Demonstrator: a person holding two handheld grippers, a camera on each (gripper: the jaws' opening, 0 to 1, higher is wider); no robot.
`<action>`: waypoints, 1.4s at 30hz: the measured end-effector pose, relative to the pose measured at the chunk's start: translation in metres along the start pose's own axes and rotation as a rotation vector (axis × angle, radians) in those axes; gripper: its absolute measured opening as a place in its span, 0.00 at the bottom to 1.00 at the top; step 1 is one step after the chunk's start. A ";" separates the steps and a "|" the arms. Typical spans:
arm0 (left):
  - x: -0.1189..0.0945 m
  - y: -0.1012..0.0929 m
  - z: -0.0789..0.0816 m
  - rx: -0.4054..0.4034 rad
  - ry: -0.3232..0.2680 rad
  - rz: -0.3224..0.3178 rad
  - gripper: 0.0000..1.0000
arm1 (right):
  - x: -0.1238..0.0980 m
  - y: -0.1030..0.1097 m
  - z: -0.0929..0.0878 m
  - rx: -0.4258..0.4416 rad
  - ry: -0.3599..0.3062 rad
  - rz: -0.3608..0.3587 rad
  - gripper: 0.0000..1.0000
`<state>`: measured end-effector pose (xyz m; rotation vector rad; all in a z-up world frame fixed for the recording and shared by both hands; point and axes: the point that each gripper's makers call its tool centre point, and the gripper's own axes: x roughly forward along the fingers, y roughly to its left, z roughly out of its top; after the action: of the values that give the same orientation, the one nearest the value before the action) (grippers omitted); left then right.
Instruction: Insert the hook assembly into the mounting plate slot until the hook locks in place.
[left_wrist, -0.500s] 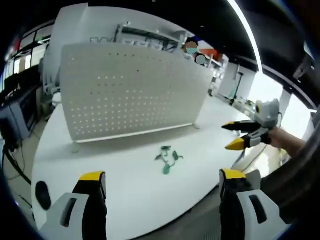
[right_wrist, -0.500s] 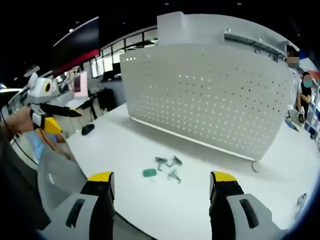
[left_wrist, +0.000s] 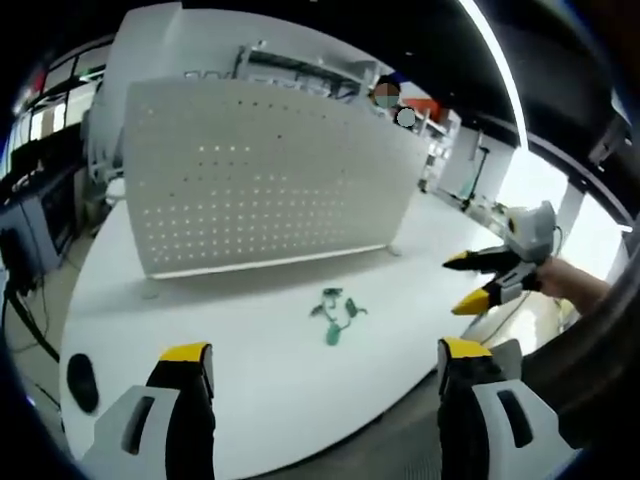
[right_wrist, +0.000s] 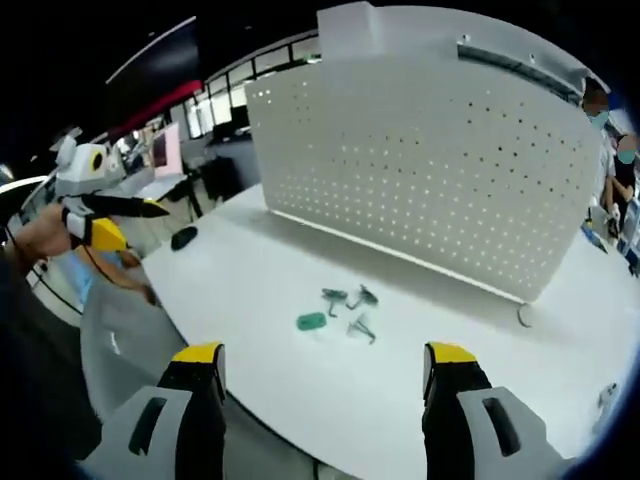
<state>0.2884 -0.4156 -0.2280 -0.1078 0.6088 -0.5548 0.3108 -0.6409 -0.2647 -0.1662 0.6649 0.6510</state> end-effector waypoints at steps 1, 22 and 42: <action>0.000 -0.001 0.000 0.002 0.001 0.000 0.94 | 0.000 0.000 0.001 0.007 -0.007 0.001 0.82; 0.003 -0.003 -0.005 0.000 0.016 -0.024 0.95 | -0.006 -0.006 0.005 0.007 -0.032 -0.026 0.70; 0.005 -0.004 -0.011 -0.009 0.028 -0.032 0.95 | -0.002 -0.008 0.002 0.027 -0.027 -0.040 0.69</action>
<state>0.2833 -0.4206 -0.2385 -0.1184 0.6375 -0.5850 0.3157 -0.6479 -0.2623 -0.1452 0.6424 0.6044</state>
